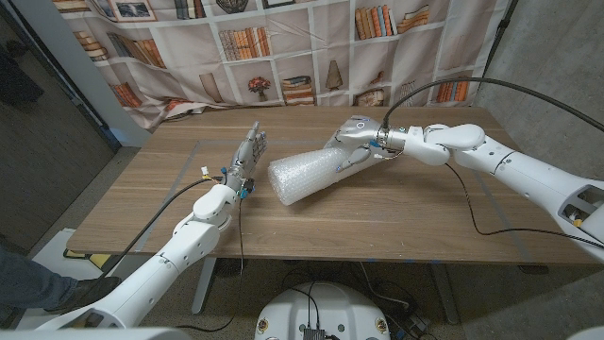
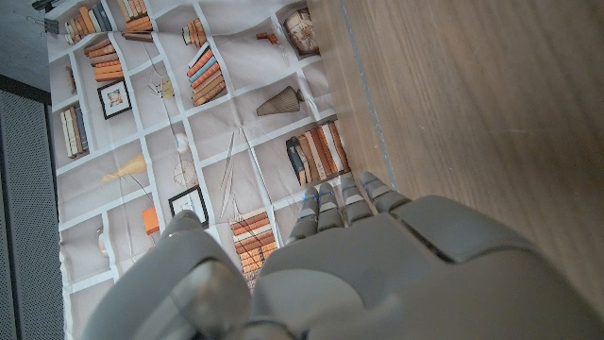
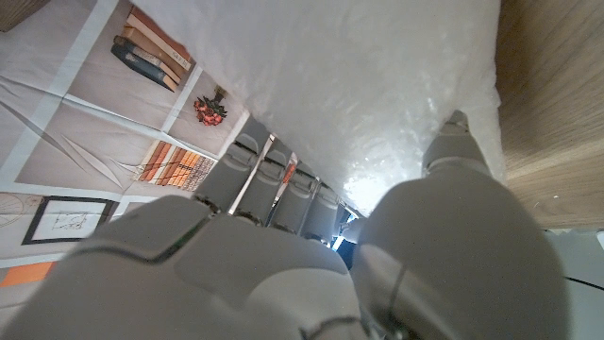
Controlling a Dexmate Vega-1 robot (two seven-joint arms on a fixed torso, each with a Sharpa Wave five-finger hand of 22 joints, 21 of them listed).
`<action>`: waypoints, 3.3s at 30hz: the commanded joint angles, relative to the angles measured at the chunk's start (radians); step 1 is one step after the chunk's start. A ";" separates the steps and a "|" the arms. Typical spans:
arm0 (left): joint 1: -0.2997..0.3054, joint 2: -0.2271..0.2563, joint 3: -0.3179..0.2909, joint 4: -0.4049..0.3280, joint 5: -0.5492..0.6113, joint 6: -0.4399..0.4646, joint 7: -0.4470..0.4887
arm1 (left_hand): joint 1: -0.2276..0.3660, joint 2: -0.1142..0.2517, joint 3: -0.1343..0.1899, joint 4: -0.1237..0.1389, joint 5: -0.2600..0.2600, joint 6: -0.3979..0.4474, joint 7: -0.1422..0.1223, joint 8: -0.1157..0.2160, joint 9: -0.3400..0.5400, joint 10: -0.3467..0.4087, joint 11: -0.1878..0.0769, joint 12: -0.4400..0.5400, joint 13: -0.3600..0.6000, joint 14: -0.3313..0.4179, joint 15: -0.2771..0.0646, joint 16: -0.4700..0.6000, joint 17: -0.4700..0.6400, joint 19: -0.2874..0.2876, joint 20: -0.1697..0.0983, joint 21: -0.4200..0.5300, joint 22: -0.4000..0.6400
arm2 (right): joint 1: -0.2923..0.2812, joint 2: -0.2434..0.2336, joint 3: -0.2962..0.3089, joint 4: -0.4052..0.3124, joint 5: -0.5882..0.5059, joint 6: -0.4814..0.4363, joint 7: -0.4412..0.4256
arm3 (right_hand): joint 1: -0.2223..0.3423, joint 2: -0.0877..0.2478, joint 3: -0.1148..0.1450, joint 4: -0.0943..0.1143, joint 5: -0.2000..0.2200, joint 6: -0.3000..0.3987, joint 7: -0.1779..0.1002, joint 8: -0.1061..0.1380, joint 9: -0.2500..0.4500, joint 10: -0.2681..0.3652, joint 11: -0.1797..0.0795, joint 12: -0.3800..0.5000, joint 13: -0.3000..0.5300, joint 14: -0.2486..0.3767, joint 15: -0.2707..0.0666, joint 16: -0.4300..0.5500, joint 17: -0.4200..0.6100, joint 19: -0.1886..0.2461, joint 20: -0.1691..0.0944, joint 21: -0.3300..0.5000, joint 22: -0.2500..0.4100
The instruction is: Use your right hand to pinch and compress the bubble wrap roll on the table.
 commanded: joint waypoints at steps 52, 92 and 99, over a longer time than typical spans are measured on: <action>-0.011 0.004 0.006 0.000 0.001 0.019 -0.005 | 0.007 0.010 -0.010 0.000 -0.003 0.012 0.003 -0.001 0.006 0.006 -0.003 -0.004 0.003 0.000 0.005 -0.003 0.004 -0.006 0.003 -0.001 0.002 | -0.012 -0.017 -0.031 -0.063 -0.054 -0.132 0.221 | -0.074 0.063 -0.128 0.046 0.052 -0.363 -0.019 -0.031 0.008 -0.373 0.049 -0.008 0.010 -0.313 0.015 -0.007 -0.003 -0.183 0.015 -0.153 -0.010; -0.019 -0.003 0.009 0.028 -0.008 0.009 -0.027 | 0.010 0.014 -0.015 0.001 -0.003 0.014 -0.001 -0.001 0.006 0.010 -0.004 -0.002 0.003 0.003 0.004 -0.002 0.004 -0.011 0.008 -0.002 0.002 | -0.065 -0.050 0.023 -0.214 -0.086 -0.225 0.365 | -0.281 0.009 -0.244 0.102 0.146 -0.746 0.059 -0.009 0.002 -0.720 0.171 0.015 0.012 -0.691 0.224 -0.009 -0.007 -0.518 0.299 -0.277 -0.008; -0.018 -0.002 0.007 0.027 -0.010 0.006 -0.029 | 0.010 0.014 -0.016 0.001 -0.003 0.017 -0.003 0.000 0.006 0.010 -0.003 -0.003 0.003 0.003 0.004 -0.003 0.004 -0.012 0.008 -0.002 0.002 | -0.076 -0.062 0.038 -0.250 -0.080 -0.238 0.414 | -0.290 0.009 -0.250 0.106 0.149 -0.754 0.066 -0.011 0.002 -0.732 0.180 0.012 0.011 -0.700 0.225 -0.007 -0.007 -0.526 0.301 -0.270 -0.008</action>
